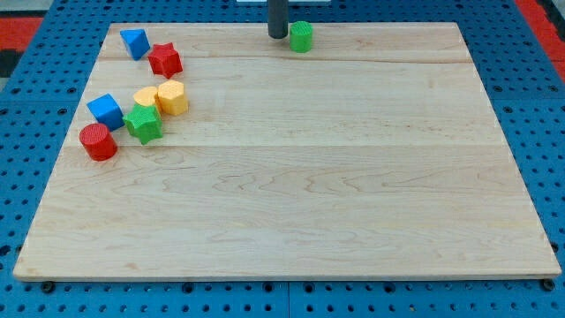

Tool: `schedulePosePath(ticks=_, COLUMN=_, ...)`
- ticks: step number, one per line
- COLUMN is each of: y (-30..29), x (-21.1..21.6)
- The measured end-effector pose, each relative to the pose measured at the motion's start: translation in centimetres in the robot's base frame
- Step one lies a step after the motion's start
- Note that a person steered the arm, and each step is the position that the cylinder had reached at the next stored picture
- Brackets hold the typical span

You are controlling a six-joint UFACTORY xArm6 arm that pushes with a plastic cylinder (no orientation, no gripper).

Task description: Push the red star to the top right corner

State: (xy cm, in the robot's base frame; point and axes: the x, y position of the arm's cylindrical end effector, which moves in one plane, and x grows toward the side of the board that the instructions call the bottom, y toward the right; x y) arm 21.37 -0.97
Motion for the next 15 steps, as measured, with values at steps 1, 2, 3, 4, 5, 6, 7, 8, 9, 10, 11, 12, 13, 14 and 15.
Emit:
schedulePosePath(ticks=1, y=-3.1, x=0.0)
schedulePosePath(ticks=2, y=-8.2, x=-0.1)
schedulePosePath(ticks=3, y=-14.0, x=-1.0)
schedulePosePath(ticks=4, y=-19.1, x=2.7)
schedulePosePath(ticks=5, y=-21.3, x=5.3)
schedulePosePath(ticks=6, y=-18.1, x=6.5)
schedulePosePath(ticks=7, y=-14.5, x=6.8)
schedulePosePath(ticks=8, y=-9.7, x=7.1)
schedulePosePath(ticks=9, y=-5.3, x=8.7)
schedulePosePath(ticks=10, y=-0.6, x=9.6)
schedulePosePath(ticks=11, y=1.9, x=12.3)
schedulePosePath(ticks=12, y=5.1, x=13.8)
schedulePosePath(ticks=13, y=9.3, x=11.5)
schedulePosePath(ticks=14, y=13.4, x=9.5)
schedulePosePath(ticks=15, y=16.9, x=8.0)
